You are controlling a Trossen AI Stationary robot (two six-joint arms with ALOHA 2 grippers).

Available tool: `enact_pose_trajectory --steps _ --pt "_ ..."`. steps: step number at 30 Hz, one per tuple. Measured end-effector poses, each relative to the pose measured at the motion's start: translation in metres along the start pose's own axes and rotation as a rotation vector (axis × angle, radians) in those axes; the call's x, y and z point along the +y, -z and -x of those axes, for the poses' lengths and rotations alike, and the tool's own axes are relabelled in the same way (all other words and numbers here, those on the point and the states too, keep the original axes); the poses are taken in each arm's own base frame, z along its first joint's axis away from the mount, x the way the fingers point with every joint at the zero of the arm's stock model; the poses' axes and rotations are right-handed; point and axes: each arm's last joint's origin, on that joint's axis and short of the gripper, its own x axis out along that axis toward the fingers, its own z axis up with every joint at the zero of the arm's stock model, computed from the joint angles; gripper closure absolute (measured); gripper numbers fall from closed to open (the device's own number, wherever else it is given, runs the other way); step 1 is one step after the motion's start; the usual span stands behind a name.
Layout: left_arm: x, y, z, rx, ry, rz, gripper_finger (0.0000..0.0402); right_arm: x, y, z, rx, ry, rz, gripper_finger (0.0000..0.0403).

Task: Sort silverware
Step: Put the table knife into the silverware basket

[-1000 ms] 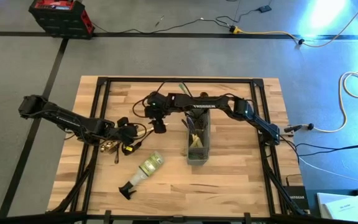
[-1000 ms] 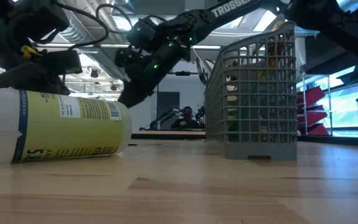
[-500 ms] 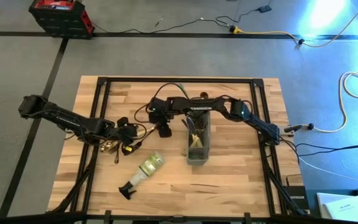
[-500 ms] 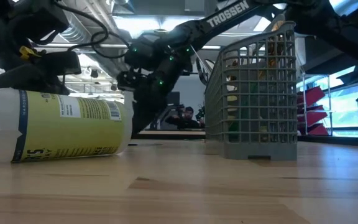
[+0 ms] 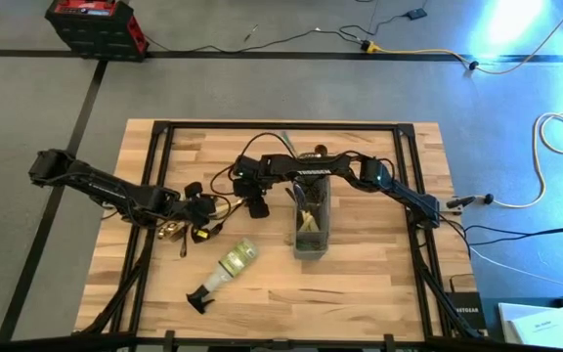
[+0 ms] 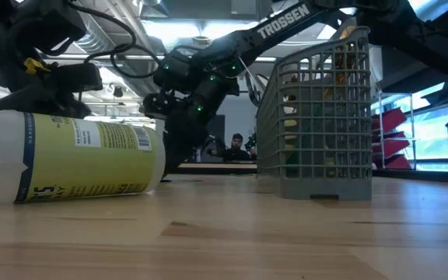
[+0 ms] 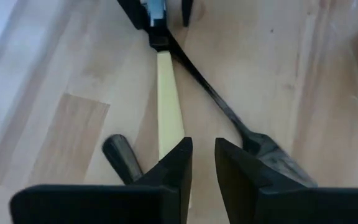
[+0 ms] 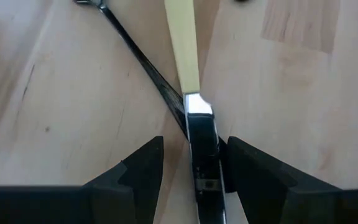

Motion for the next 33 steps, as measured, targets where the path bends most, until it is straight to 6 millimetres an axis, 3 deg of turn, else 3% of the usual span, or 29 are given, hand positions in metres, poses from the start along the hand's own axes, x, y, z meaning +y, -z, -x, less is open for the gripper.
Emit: enact_pose_trajectory --steps 7,22,33 --pt "0.001 0.000 0.000 -0.012 -0.042 -0.037 0.0347 -0.003 0.003 -0.003 0.011 0.012 -0.006 0.0245" --pt "0.009 -0.002 -0.002 -0.010 -0.095 -0.065 0.0347 -0.004 0.004 -0.004 0.025 0.029 0.009 0.0328" --pt "0.021 -0.004 -0.006 0.006 -0.142 -0.031 0.0347 -0.004 0.005 -0.004 0.028 0.027 0.010 0.0329"
